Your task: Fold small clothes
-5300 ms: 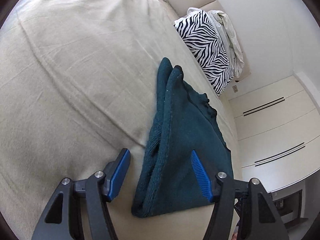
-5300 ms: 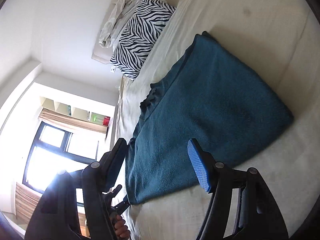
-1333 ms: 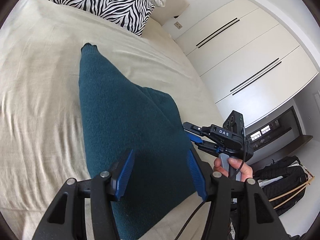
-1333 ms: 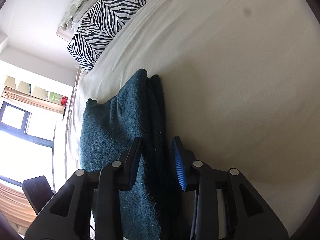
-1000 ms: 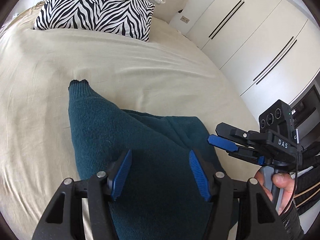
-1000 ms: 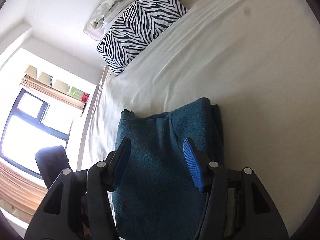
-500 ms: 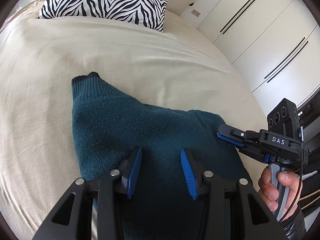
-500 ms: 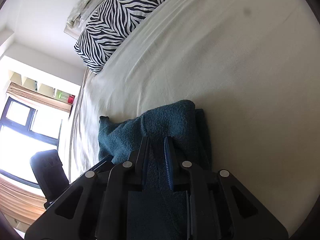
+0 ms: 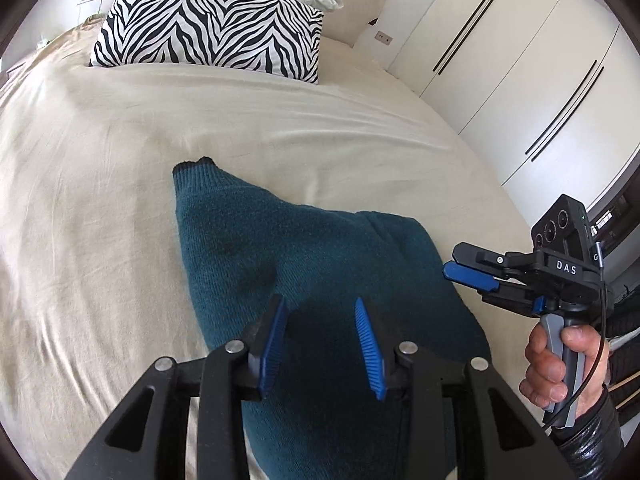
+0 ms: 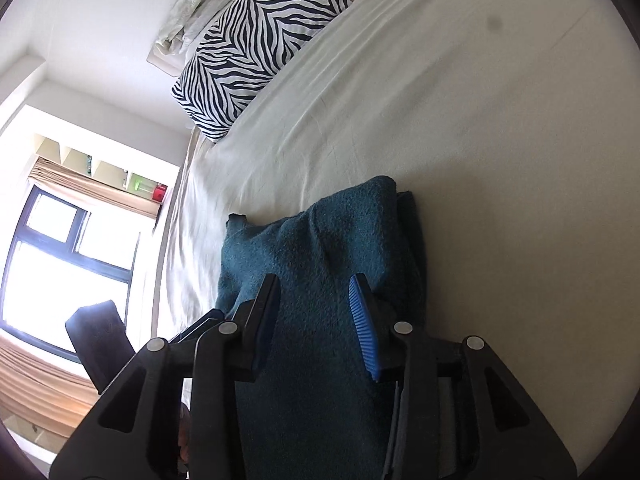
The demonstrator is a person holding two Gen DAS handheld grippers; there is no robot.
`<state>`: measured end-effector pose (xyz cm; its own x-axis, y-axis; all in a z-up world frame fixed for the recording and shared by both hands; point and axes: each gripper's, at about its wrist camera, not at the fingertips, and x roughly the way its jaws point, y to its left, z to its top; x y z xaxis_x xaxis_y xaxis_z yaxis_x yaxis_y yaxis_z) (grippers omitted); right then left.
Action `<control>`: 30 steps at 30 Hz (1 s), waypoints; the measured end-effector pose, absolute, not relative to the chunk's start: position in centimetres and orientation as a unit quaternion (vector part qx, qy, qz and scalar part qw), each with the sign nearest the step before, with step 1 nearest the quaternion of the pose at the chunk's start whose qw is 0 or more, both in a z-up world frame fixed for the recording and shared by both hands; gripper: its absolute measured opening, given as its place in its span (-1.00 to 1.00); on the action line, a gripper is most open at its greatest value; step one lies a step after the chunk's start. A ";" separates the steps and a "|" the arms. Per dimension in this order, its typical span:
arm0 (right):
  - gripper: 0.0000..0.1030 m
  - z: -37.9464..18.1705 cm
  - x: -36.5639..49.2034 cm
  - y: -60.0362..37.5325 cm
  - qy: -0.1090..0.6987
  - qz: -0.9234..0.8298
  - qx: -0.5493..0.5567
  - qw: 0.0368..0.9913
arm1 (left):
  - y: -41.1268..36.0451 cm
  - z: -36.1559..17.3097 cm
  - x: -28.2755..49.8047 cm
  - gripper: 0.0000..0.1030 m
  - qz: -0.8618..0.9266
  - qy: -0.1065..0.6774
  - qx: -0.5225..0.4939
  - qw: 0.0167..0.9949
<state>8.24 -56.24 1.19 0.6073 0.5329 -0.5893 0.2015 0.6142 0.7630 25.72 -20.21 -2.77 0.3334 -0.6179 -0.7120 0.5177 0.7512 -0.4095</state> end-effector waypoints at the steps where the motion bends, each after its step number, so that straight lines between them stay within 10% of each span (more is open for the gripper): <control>1: -0.17 1.4 7.3 -56.0 0.426 0.115 0.430 0.787 | -19.9 -2.5 24.7 -0.24 -0.350 0.456 -0.056 0.817; 30: 0.15 2.6 -3.4 -57.0 0.440 0.065 0.402 0.801 | -18.4 -2.7 15.6 0.27 -0.301 0.456 0.016 0.837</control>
<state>-3.39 -57.03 2.62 0.6051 0.4572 -0.6517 0.2490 0.6689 0.7004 15.63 -18.36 -2.72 0.4030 -0.4899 -0.7731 0.5193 0.8179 -0.2477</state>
